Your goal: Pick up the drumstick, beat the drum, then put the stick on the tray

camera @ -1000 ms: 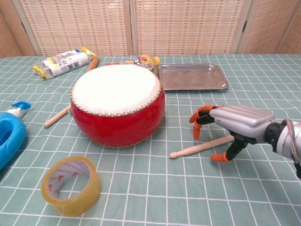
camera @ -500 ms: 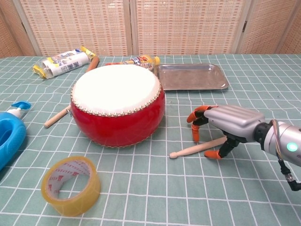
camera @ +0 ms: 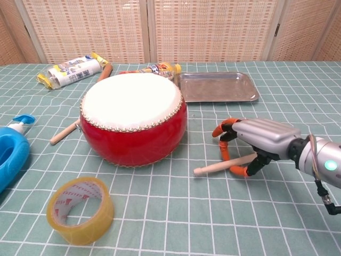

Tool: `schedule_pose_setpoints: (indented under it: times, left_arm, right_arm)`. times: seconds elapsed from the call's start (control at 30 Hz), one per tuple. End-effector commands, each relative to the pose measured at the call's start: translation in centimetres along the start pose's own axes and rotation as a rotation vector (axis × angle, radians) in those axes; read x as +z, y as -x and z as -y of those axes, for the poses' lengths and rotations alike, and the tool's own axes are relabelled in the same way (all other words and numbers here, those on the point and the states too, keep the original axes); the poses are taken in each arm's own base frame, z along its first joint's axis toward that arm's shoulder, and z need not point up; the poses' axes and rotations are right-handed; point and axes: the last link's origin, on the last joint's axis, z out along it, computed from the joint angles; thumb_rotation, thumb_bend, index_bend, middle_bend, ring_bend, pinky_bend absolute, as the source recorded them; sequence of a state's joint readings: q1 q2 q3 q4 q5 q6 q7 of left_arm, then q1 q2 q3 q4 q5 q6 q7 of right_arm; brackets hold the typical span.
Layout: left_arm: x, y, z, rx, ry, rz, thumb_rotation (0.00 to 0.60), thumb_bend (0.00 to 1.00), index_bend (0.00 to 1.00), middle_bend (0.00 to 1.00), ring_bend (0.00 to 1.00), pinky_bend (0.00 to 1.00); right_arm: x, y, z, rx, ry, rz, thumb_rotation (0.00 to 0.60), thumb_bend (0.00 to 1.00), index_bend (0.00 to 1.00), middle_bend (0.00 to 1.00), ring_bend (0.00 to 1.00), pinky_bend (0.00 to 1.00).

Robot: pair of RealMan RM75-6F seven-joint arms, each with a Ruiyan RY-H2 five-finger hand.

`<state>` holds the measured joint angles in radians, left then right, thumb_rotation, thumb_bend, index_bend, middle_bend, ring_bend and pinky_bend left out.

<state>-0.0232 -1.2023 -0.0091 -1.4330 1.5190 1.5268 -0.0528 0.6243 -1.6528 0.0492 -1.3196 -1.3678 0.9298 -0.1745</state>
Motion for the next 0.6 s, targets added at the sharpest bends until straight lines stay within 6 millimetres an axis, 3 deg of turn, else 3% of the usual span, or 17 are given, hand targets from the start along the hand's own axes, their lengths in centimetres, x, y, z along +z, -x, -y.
schedule_pose_setpoints:
  times: [0.03, 0.3, 0.43, 0.6]
  left_arm:
    - [-0.1, 0.0, 0.1, 0.000, -0.002, 0.000, 0.600, 0.21, 0.00, 0.00, 0.00, 0.00]
    - [-0.3, -0.6, -0.4, 0.006, 0.017, -0.015, 0.600, 0.21, 0.00, 0.00, 0.00, 0.00]
    - [-0.5, -0.8, -0.7, 0.010, 0.024, -0.019, 0.600, 0.21, 0.00, 0.00, 0.00, 0.00]
    - [-0.7, -0.9, -1.3, 0.013, 0.035, -0.018, 0.600, 0.21, 0.00, 0.00, 0.00, 0.00]
  right_arm:
    - [-0.7, -1.6, -0.6, 0.110, 0.012, -0.069, 0.600, 0.45, 0.60, 0.14, 0.04, 0.11]
    - [-3.2, -6.1, -3.7, 0.595, -0.008, -0.253, 0.600, 0.45, 0.62, 0.18, 0.07, 0.12]
    - [-4.3, -7.1, -5.8, 0.821, -0.031, -0.291, 0.600, 0.45, 0.62, 0.19, 0.08, 0.12]
    - [-4.8, -6.6, -8.4, 1.048, -0.036, -0.279, 0.600, 0.45, 0.62, 0.19, 0.08, 0.12]
